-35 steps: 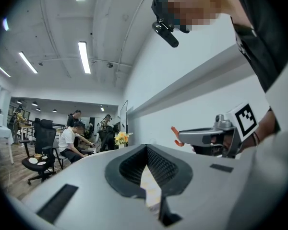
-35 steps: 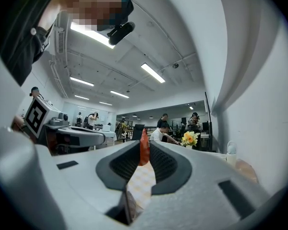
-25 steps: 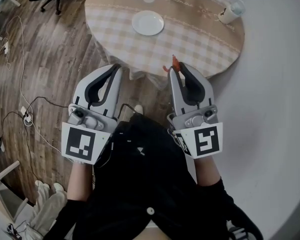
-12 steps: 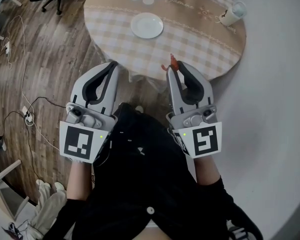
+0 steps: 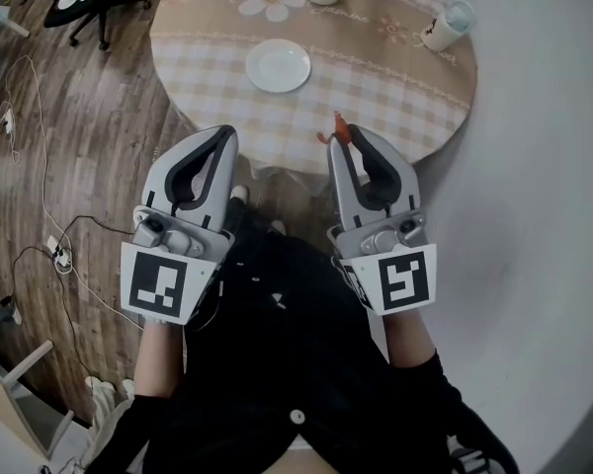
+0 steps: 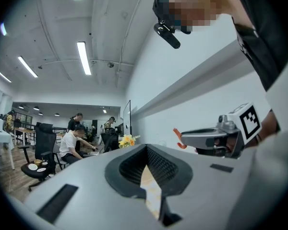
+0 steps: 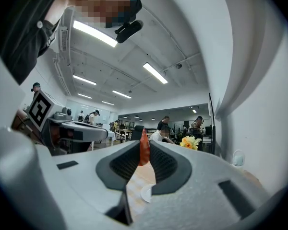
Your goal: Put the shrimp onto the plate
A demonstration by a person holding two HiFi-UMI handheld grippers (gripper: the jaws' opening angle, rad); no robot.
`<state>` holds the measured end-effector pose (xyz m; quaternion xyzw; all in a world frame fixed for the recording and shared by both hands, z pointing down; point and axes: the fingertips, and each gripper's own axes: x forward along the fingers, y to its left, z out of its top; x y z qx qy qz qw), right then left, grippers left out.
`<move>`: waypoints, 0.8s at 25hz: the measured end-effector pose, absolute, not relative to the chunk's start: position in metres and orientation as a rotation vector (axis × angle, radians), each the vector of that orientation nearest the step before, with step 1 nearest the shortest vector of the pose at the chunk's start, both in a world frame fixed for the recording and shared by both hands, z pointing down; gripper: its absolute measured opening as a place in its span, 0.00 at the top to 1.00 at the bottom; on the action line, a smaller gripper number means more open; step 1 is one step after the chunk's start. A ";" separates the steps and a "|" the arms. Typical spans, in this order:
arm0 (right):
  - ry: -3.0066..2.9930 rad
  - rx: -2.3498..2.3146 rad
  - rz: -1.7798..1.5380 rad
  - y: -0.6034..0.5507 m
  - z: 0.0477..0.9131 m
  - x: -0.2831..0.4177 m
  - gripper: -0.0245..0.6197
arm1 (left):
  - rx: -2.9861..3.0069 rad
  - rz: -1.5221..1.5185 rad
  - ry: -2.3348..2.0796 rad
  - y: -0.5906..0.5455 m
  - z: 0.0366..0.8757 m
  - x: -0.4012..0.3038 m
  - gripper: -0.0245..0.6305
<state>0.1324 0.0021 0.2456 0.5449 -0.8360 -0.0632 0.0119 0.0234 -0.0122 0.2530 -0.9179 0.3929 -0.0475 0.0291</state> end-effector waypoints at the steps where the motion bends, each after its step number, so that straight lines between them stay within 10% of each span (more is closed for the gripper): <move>1: -2.598 1.710 -0.200 -0.002 0.245 0.132 0.89 | -2.836 -0.144 1.198 -0.017 0.253 0.024 0.96; 20: -2.462 1.820 -0.200 -0.110 0.241 0.082 0.89 | -2.905 -0.128 0.966 -0.138 0.246 -0.010 0.96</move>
